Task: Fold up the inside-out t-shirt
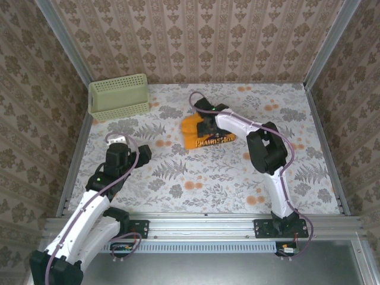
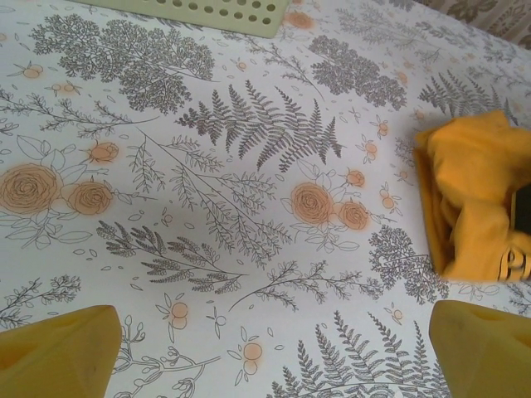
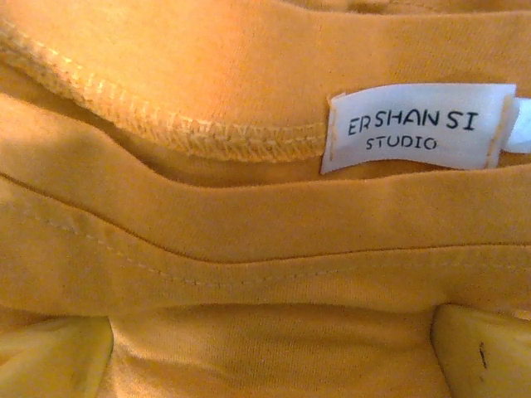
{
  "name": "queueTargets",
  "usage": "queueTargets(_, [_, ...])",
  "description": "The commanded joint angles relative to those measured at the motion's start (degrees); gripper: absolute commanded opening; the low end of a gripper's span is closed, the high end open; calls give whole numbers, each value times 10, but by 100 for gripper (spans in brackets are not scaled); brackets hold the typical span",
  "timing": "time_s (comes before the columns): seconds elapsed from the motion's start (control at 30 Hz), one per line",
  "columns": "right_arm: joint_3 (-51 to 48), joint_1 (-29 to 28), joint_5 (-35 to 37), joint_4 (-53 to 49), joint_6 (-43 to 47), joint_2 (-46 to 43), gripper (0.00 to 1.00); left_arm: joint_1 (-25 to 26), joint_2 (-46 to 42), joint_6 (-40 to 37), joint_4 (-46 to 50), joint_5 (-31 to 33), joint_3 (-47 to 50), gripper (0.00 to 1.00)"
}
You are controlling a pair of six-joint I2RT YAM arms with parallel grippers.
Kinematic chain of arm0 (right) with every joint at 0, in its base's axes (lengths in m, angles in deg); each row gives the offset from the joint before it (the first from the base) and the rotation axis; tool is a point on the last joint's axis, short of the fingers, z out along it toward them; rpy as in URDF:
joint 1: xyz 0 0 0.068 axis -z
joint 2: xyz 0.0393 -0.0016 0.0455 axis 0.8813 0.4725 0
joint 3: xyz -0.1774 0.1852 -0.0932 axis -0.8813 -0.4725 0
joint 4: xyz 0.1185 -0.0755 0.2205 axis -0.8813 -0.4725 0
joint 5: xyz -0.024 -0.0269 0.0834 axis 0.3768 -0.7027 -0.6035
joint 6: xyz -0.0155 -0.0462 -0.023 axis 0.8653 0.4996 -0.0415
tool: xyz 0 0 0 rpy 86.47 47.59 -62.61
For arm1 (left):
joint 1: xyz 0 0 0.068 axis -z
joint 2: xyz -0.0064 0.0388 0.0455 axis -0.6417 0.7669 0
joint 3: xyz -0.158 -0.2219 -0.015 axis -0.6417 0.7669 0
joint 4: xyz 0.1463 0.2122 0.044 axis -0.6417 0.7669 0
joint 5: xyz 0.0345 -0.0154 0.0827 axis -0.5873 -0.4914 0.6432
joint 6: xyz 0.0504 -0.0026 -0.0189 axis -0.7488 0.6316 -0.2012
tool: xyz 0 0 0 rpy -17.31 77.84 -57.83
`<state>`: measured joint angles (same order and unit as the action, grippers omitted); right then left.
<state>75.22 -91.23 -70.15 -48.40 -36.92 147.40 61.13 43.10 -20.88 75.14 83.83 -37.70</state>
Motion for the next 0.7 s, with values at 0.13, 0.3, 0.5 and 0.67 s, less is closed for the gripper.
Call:
queueTargets(0.13, [114, 59, 8, -43, 58, 80, 100, -8, -32, 2, -13, -12, 40, 98])
queueTargets(0.3, [237, 91, 5, -75, 95, 147, 100, -9, -31, -1, -31, -21, 52, 99])
queueTargets(0.5, [426, 118, 4, -135, 122, 257, 100, -9, -35, -15, -32, -24, 49, 100])
queueTargets(0.67, [512, 133, -12, -138, 126, 304, 100, -10, -35, -20, -36, -11, 49, 100])
